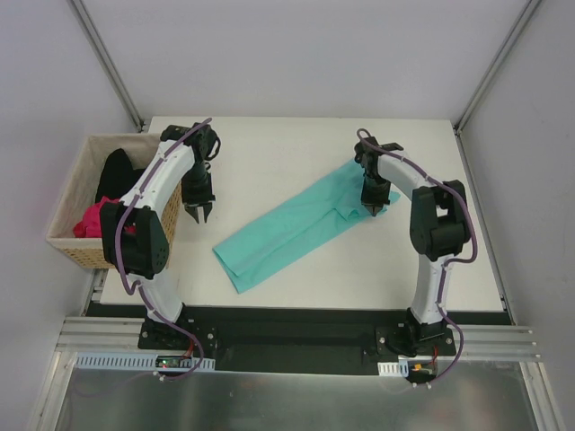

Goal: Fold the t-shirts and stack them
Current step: Rotate the tshirt 90 degrees

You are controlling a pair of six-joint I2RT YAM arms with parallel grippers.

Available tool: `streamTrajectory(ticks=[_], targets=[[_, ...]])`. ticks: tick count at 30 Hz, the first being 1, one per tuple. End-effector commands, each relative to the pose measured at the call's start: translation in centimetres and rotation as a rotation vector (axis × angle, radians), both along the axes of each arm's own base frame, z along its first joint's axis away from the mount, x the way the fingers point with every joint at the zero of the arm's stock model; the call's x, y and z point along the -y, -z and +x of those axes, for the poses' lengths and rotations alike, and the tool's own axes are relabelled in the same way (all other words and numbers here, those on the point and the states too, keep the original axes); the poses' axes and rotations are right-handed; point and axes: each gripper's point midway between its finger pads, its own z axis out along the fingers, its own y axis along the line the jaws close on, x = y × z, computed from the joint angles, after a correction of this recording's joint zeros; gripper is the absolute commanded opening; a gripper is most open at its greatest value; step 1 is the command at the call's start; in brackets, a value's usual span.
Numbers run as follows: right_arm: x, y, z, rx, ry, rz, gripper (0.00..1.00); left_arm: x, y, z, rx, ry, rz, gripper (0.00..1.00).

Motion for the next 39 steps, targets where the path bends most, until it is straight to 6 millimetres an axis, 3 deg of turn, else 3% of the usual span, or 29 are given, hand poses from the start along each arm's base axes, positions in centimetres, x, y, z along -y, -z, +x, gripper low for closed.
streamTrajectory(ticks=[1,14,28,33,39], targets=[[0.5,0.4,0.0,-0.001,0.035,-0.017,0.01,-0.4,-1.4,-0.7,0.021,-0.011,-0.002,0.22],[1.4,1.9,1.7,-0.035,0.046,-0.013,0.01,-0.5,-1.1,-0.5,-0.008,-0.021,0.014,0.22],[1.1,1.7,6.6,0.002,0.029,0.050,0.01,-0.3,-1.3,1.0,-0.022,-0.027,0.023,0.22],[-0.6,2.2,9.0,0.015,-0.062,0.161,0.01,-0.3,-1.3,1.2,-0.030,-0.033,0.025,0.22],[-3.8,1.3,11.5,0.080,-0.185,0.323,0.01,-0.4,-1.3,0.6,-0.045,-0.040,0.032,0.22]])
